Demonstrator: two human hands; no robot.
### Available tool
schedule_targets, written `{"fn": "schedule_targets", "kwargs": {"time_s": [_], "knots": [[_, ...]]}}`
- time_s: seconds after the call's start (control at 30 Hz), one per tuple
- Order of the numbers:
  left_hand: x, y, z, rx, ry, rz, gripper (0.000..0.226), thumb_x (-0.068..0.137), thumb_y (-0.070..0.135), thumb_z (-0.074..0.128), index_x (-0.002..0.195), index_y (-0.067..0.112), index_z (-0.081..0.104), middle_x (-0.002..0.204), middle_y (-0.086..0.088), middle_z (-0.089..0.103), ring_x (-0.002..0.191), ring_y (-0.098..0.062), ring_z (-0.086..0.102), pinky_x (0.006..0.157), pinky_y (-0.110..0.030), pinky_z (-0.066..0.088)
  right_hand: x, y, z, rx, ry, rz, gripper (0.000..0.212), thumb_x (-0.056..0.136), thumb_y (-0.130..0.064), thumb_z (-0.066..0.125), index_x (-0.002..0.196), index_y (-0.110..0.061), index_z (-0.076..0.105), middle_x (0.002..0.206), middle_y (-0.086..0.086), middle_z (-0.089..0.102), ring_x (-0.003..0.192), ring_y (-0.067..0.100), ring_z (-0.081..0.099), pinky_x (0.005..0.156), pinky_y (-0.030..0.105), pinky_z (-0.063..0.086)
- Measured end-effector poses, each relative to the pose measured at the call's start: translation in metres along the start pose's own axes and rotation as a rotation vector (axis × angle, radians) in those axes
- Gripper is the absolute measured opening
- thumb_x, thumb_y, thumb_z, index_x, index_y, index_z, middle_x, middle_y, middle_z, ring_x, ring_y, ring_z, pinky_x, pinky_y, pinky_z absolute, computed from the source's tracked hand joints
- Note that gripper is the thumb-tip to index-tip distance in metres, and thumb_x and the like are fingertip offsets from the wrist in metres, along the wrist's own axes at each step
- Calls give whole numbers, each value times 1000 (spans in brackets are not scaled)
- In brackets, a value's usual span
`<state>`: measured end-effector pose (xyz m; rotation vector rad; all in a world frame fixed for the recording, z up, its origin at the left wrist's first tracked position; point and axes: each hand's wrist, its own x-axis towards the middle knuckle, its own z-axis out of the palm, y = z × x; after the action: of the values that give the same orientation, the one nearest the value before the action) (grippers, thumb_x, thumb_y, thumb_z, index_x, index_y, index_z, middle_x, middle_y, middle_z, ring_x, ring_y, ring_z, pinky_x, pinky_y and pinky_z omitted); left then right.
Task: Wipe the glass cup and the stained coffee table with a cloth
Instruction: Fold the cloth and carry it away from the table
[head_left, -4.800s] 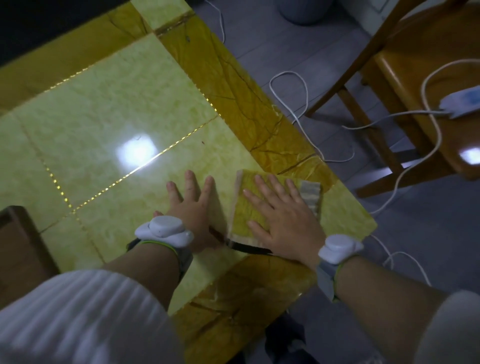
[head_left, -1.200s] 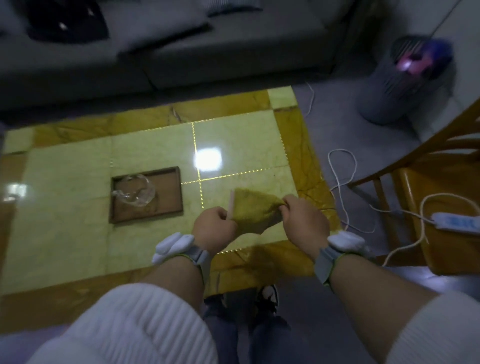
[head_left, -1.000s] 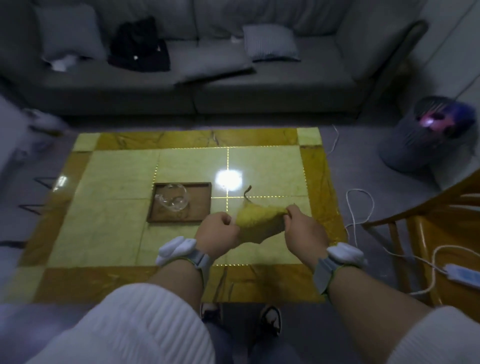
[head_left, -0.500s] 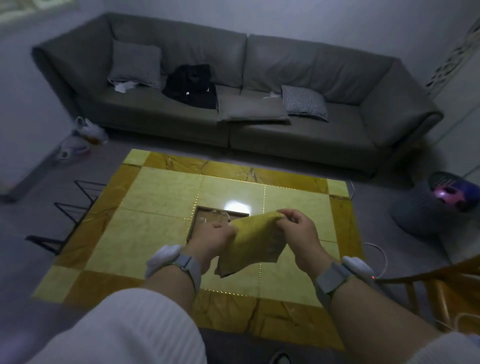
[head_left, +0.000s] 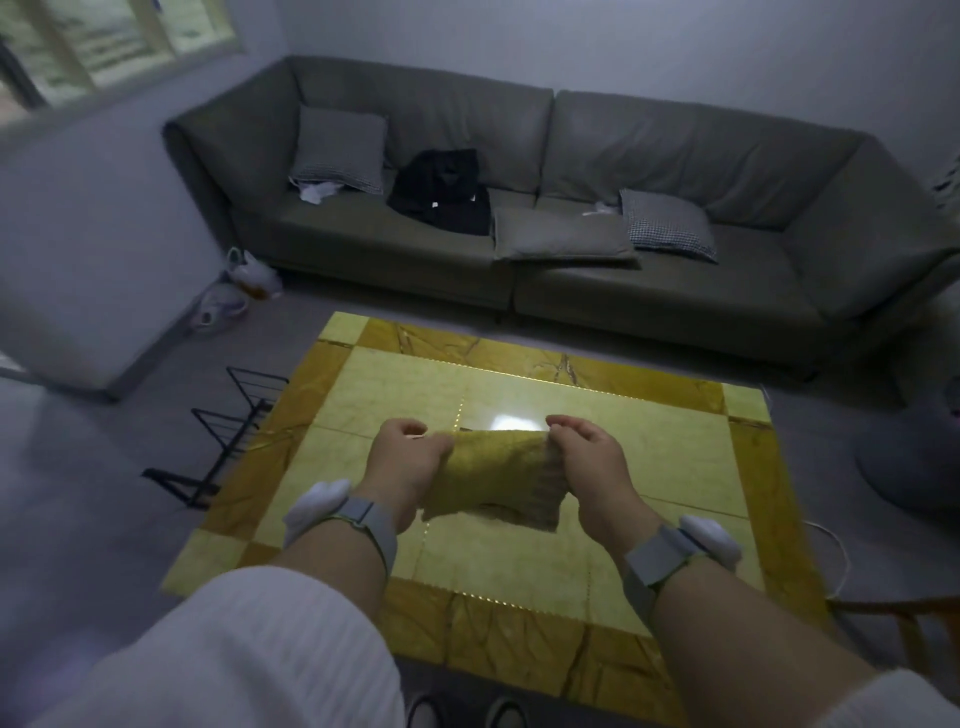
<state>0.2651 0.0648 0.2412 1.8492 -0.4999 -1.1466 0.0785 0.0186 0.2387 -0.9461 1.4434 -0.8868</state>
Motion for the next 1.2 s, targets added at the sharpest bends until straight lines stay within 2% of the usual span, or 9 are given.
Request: {"fn": "schedule_targets", "kwargs": {"time_s": [0.1, 0.27, 0.4, 0.53, 0.63, 0.83, 1.0, 1.13, 1.2], "knots": [[11, 3, -23, 32, 23, 30, 31, 84, 14, 66, 112, 26, 58, 101, -6, 60, 91, -25, 60, 76, -39, 57, 1, 6, 23, -49, -20, -33, 25, 101, -21, 50, 89, -29, 70, 95, -5, 66, 86, 10, 60, 61, 22, 53], [35, 4, -70, 27, -25, 18, 15, 89, 14, 62, 100, 22, 67, 96, -2, 65, 83, -19, 60, 54, -25, 49, 2, 12, 69, -160, -16, -32, 23, 96, -16, 53, 90, -31, 70, 96, -3, 67, 88, 16, 62, 81, 40, 59], [68, 1, -116, 97, -19, 53, 8, 90, 20, 63, 95, 24, 68, 99, 0, 66, 91, -21, 61, 80, -37, 56, 0, 12, 123, -213, -1, -26, 26, 92, -14, 51, 92, -34, 68, 93, -8, 65, 84, 12, 61, 62, 27, 52], [122, -3, -188, 161, -72, 55, 12, 91, 21, 63, 100, 21, 71, 95, 3, 65, 91, -21, 62, 89, -45, 55, -2, 24, 207, -278, 66, -1, 24, 94, -16, 53, 97, -33, 69, 95, -6, 66, 84, 14, 62, 66, 31, 56], [143, -1, -218, 221, -82, 70, 9, 89, 19, 64, 86, 26, 69, 90, 6, 65, 84, -14, 61, 82, -38, 57, -5, 27, 240, -257, 79, 47, 24, 93, -13, 55, 106, -28, 69, 92, -3, 65, 76, 14, 61, 63, 33, 58], [180, 19, -280, 281, -71, 50, 12, 88, 21, 63, 91, 32, 68, 97, 6, 61, 82, -8, 54, 50, -18, 42, -12, 13, 307, -247, 26, 91, 27, 94, -12, 56, 109, -32, 62, 92, -3, 62, 76, 16, 63, 44, 19, 47], [198, 29, -306, 382, 2, 76, 13, 88, 21, 65, 80, 32, 64, 102, 2, 65, 75, -5, 54, 45, -15, 39, 0, 5, 341, -235, -40, 76, 30, 92, -8, 54, 114, -26, 64, 96, 1, 62, 84, 18, 63, 56, 23, 48], [210, 35, -331, 501, 64, 92, 15, 93, 16, 58, 102, 24, 67, 116, -4, 64, 92, -20, 60, 72, -30, 56, 13, -2, 377, -213, -133, 48, 30, 93, -8, 52, 115, -22, 65, 97, 3, 63, 85, 19, 62, 61, 25, 51], [219, 42, -343, 556, 78, 65, 21, 97, 13, 53, 112, 18, 67, 122, -8, 63, 99, -26, 60, 86, -39, 56, 20, -6, 397, -206, -158, 31, 30, 93, -6, 50, 116, -22, 64, 95, 4, 63, 82, 18, 62, 53, 20, 49]]}}
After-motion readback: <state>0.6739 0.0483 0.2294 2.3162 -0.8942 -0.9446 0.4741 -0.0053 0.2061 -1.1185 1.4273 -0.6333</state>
